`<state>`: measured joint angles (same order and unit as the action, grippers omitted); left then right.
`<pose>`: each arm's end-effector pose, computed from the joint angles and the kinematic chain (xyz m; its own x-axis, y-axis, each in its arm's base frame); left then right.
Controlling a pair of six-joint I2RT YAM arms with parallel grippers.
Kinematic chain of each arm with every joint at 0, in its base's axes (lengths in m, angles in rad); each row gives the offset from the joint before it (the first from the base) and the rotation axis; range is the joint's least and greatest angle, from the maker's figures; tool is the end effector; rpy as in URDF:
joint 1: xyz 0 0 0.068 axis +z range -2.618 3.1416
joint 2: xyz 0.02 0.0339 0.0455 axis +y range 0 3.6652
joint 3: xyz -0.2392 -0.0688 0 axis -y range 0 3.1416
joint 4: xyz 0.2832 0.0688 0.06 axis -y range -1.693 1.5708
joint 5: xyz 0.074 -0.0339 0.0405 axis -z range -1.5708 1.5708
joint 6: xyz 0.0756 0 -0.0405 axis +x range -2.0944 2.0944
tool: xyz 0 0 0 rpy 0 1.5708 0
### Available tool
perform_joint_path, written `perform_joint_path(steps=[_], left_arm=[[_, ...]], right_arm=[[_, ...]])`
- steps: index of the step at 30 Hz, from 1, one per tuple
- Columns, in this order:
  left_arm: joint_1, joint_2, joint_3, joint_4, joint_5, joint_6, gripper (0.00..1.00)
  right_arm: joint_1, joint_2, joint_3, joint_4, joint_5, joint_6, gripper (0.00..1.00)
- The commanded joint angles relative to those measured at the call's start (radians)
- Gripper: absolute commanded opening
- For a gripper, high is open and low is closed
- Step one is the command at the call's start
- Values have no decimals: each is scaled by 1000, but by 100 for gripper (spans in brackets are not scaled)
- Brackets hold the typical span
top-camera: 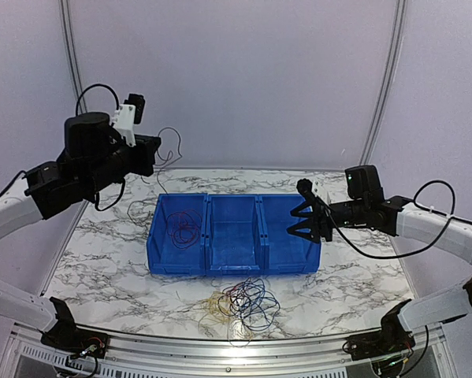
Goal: Untangle the cables
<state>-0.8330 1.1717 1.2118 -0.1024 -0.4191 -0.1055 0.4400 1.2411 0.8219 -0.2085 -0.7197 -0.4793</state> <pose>0.2585 -0.2386 0.3963 -0.0841 -0.0505 -0.9952 0.3961 0.9147 -0.0799 0.2788 0.1863 0.2025 -0.1012 -0.4309 -0.8967 -0.9576 0.2867 -0.0298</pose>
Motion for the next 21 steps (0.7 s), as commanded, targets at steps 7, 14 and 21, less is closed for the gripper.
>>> perform_joint_path(steps=[7, 14, 21], left_arm=[[21, 44, -21, 40, 48, -31, 0], [21, -8, 54, 11, -31, 46, 0], [21, -46, 123, 3, -86, 99, 0]], right_arm=[[-9, -17, 3, 53, 24, -28, 61], [-9, -17, 2, 52, 29, -32, 60], [-9, -14, 2, 50, 32, -37, 61]])
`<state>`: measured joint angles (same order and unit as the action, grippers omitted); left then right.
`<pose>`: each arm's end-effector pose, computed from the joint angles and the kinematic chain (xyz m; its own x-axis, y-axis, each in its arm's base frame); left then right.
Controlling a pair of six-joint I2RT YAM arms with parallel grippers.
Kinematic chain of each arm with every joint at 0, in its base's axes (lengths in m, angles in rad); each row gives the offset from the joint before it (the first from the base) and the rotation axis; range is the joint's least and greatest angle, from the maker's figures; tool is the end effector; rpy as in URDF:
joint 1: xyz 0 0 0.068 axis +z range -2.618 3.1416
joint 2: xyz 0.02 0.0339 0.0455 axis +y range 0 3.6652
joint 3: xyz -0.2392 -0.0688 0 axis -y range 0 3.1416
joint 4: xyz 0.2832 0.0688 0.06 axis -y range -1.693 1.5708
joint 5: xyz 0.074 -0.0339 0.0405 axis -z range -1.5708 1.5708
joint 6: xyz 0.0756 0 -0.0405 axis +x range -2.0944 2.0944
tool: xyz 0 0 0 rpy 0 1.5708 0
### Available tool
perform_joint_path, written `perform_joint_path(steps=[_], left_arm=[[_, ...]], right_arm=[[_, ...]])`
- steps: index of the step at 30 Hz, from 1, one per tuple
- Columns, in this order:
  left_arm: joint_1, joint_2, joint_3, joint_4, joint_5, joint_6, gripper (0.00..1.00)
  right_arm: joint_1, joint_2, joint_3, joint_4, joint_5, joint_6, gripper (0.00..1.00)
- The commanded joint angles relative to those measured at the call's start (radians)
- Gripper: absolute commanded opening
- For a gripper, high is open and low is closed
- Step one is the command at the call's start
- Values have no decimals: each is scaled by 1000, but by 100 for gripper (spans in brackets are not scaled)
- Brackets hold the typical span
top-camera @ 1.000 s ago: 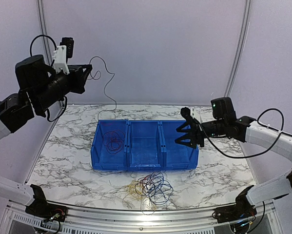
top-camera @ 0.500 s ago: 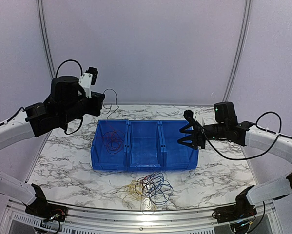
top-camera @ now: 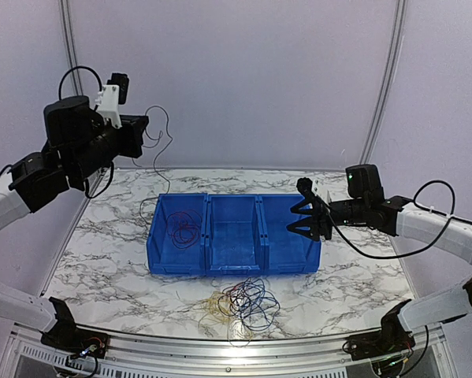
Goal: Untangle the cables
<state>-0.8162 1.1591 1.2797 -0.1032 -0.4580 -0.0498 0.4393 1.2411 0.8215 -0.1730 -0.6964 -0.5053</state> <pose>0.2572 -0.2248 0.4288 -0.0056 -0.0593 -0.9982 0.3508 0.9347 -0.0575 0.2827 0.1864 0.2055 -0.0513 -0.4344 -0.8993 -0.9516 0.2945 -0.0880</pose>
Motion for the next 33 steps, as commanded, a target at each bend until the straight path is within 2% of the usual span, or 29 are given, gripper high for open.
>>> perform_joint_path(steps=[1, 10, 16, 19, 29, 33], left_arm=[[5, -35, 63, 2, -44, 44, 0], [5, -6, 120, 2, 1, 67, 0], [5, -1, 177, -20, -114, 184, 0], [5, -29, 116, -36, -184, 204, 0], [9, -175, -129, -120, -357, 128, 0], [36, -212, -186, -135, -371, 112, 0]], right_arm=[[-8, -14, 2, 15, 9, -13, 61], [-8, -18, 2, 12, 18, -18, 61], [-8, -26, 2, 10, 28, -23, 60], [-8, -34, -1, 10, 36, -28, 60], [-8, -14, 3, 2, 29, -37, 60], [-8, -5, 8, -5, 25, -40, 60]])
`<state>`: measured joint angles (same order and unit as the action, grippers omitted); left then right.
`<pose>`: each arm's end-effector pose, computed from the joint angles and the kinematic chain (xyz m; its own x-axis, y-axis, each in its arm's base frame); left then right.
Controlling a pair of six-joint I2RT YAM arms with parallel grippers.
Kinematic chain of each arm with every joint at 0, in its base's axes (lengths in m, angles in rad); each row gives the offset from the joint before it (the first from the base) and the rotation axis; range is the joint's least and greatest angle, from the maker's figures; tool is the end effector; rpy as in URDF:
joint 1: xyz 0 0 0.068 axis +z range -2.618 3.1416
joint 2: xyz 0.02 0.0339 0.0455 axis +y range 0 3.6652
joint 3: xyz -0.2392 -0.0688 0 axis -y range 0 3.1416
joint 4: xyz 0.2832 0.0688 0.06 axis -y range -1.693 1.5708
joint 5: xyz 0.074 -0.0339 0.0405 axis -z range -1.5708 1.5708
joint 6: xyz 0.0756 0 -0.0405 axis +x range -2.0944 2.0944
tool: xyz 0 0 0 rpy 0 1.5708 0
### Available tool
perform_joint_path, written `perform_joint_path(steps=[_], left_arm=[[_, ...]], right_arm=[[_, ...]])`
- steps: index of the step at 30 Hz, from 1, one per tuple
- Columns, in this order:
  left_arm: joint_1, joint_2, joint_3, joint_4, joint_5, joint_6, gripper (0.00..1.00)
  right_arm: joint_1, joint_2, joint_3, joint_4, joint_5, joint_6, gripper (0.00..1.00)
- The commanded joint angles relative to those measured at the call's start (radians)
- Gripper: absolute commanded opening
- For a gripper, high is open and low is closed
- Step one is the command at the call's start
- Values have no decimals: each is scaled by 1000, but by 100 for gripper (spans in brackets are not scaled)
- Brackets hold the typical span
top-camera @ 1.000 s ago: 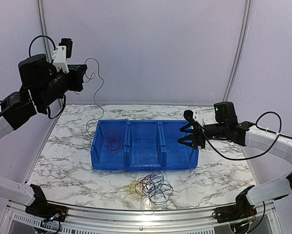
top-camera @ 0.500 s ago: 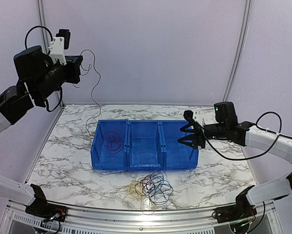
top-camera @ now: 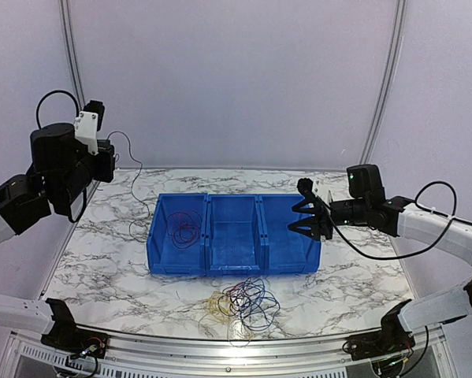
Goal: Untangle the cables
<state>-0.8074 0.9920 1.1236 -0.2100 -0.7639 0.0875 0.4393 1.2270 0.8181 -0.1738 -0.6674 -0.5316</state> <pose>0.2384 -0.1735 0.4003 -0.0500 0.1435 -0.9884 0.0495 0.9888 0.1411 0.2828 0.1846 0.2078 -0.0229 -0.4507 -0.8924 -0.9436 0.3047 -0.1297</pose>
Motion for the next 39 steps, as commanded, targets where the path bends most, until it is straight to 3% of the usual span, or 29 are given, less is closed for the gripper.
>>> perform_joint_path(steps=[1, 11, 19, 29, 39], left_arm=[[40, -46, -31, -34, -69, -27, 0], [108, 61, 262, -60, 7, 30, 0], [107, 131, 396, -69, 305, -110, 0], [106, 254, 269, -36, 519, -292, 0], [106, 337, 18, 37, 517, -414, 0]], right_arm=[[-8, 11, 12, -6, -6, -14, 60], [-8, 6, 12, -6, 0, -17, 60], [-8, 7, 8, -6, 20, -27, 60], [-8, 32, 11, -15, 25, -42, 60], [-9, 41, 15, -25, 26, -52, 60]])
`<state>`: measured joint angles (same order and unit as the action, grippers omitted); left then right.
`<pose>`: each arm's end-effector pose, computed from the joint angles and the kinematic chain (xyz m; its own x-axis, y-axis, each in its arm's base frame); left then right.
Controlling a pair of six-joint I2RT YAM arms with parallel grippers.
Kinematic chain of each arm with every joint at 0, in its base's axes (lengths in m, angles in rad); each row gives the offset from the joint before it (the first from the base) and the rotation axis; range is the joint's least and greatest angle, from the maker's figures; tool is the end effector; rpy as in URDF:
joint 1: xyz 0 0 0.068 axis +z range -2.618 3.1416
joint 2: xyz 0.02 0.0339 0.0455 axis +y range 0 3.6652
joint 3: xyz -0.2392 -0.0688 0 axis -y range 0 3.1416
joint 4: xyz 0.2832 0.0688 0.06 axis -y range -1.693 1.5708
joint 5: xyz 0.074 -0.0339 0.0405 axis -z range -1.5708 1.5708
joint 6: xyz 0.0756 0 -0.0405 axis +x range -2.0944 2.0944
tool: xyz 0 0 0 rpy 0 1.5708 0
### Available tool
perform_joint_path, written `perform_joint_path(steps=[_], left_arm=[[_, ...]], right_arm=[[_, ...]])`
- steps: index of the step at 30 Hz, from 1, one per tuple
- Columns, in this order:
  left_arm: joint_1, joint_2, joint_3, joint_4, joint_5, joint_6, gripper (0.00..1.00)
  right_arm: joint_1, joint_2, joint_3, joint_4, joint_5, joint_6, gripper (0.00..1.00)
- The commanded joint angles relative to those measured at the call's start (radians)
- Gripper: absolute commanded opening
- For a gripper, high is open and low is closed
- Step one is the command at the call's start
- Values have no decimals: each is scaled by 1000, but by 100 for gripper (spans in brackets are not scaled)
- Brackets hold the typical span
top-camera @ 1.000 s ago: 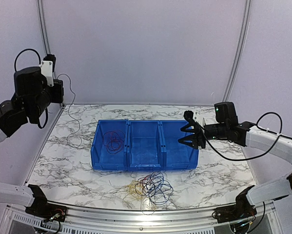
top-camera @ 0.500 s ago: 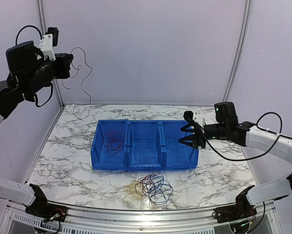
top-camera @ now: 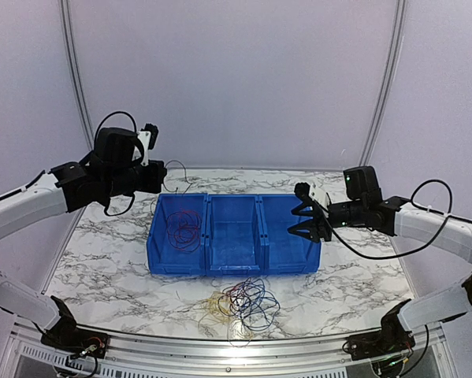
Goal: Untangle the cables
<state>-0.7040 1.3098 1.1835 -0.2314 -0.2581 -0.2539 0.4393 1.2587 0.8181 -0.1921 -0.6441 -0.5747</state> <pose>0.3056 -0.2342 0.3169 -0.3697 -0.0046 -0.9291 0.3623 0.9201 -0.1488 0.2854 0.1843 0.1951 -0.0261 -0.4925 -0.8699 -0.9442 0.2979 -0.1403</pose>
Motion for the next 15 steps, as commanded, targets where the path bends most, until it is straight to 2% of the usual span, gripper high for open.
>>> perform_joint_path(steps=[1, 7, 15], left_arm=[[3, 37, -51, 58, 12, -90, 0], [2, 147, -56, 61, 103, -173, 0], [1, 255, -45, 121, 212, -211, 0]], right_arm=[[-8, 12, 14, -7, 2, -9, 60], [-9, 24, 18, -14, 0, -15, 60], [-8, 19, 18, -18, 7, -21, 60]])
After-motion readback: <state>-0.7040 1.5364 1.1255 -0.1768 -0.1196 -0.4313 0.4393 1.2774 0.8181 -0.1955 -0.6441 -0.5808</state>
